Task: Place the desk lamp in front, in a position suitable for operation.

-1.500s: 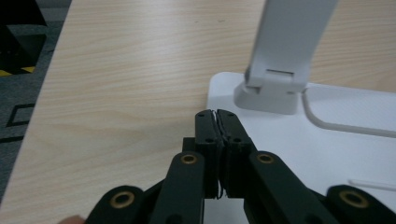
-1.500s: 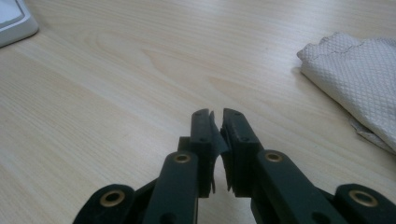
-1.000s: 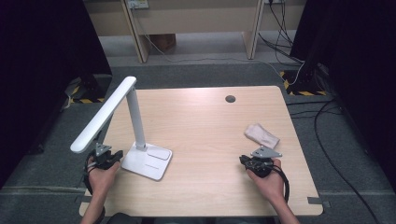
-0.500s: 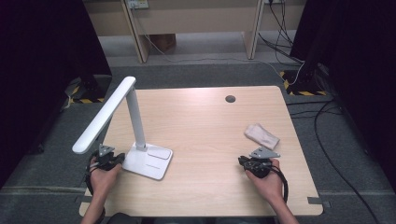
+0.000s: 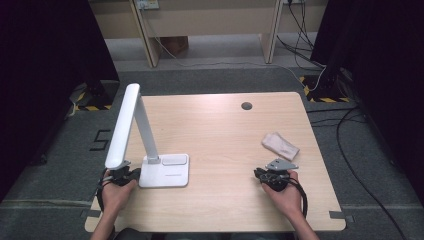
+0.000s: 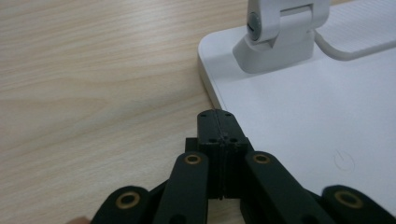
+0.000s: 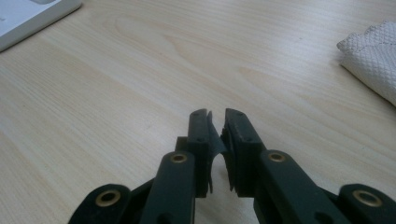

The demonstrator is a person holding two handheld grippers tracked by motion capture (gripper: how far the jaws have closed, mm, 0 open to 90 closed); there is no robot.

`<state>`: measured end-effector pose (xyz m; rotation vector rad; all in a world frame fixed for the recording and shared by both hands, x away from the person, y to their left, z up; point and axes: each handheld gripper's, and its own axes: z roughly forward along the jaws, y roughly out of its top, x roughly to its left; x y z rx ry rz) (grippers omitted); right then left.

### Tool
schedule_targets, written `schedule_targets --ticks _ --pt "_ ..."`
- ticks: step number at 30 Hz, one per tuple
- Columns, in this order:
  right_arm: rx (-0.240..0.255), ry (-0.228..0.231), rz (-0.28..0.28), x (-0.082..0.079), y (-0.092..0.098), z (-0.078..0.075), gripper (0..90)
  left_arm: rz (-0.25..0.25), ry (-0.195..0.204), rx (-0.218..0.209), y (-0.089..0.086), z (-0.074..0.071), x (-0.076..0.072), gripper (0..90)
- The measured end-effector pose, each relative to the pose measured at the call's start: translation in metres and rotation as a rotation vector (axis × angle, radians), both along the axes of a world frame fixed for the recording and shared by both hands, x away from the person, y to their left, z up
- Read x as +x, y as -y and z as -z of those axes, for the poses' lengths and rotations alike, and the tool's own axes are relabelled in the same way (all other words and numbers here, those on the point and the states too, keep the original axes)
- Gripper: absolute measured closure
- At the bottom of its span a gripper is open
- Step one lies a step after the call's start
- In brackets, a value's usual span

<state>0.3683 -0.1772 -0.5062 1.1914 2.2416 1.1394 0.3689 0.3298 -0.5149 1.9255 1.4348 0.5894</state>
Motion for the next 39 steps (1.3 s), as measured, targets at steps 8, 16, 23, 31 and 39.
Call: schedule_targets --ticks 8,16,23,31,39 --pt "-0.004 -0.002 -0.007 0.000 -0.001 0.001 81.3 0.088 -0.010 0.014 0.023 -0.002 -0.004 89.2" --pt "-0.009 0.001 -0.012 0.000 -0.001 0.002 81.1 0.177 -0.005 0.004 0.047 -0.002 -0.006 87.7" --pt "-0.005 -0.006 -0.008 -0.001 -0.001 0.001 80.9 0.180 0.049 -0.067 0.049 -0.015 -0.008 85.9" --pt "-0.008 -0.010 -0.012 -0.001 -0.003 0.002 79.5 0.069 0.148 -0.128 0.035 -0.029 0.012 49.3" --pt "-0.010 -0.015 -0.021 -0.001 -0.005 0.004 78.7 0.083 0.184 -0.222 0.039 -0.046 0.031 41.8"
